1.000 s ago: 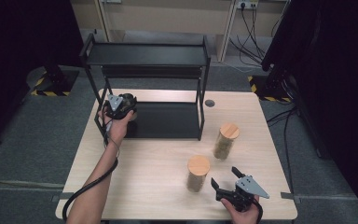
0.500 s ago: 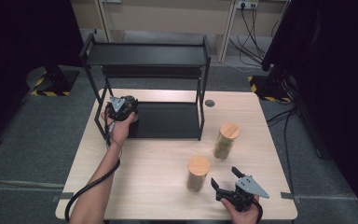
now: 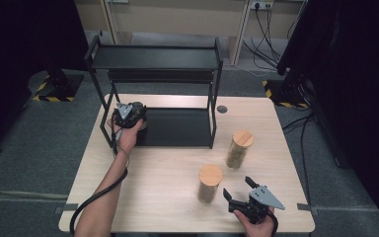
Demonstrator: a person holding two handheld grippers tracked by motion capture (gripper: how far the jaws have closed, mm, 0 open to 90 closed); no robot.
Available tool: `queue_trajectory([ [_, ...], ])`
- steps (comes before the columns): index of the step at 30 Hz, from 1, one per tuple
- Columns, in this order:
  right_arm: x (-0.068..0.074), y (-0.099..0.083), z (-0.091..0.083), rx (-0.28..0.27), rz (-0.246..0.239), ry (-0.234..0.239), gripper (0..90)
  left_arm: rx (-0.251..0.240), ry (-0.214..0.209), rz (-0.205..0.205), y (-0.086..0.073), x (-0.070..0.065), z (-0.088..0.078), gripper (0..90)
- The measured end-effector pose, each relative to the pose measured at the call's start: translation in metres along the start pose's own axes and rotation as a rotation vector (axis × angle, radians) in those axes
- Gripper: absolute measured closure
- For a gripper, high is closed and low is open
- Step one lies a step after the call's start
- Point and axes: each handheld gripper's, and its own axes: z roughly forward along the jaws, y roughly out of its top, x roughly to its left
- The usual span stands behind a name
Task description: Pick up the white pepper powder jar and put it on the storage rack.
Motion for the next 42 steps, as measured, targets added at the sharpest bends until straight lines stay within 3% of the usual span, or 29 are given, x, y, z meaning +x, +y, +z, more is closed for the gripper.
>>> queue_trajectory([
  [16,0.001,0.0,0.0,0.0,-0.007,0.0,5.5,0.016,-0.019,-0.01,-0.002,-0.002,0.0,32.5],
  [28,0.001,0.0,0.0,0.005,-0.015,-0.001,5.5,0.011,-0.012,-0.025,0.009,-0.006,-0.006,13.8],
  [42,0.001,0.0,0.001,0.008,-0.017,0.001,5.5,0.013,-0.026,-0.024,0.012,-0.01,-0.018,10.0],
])
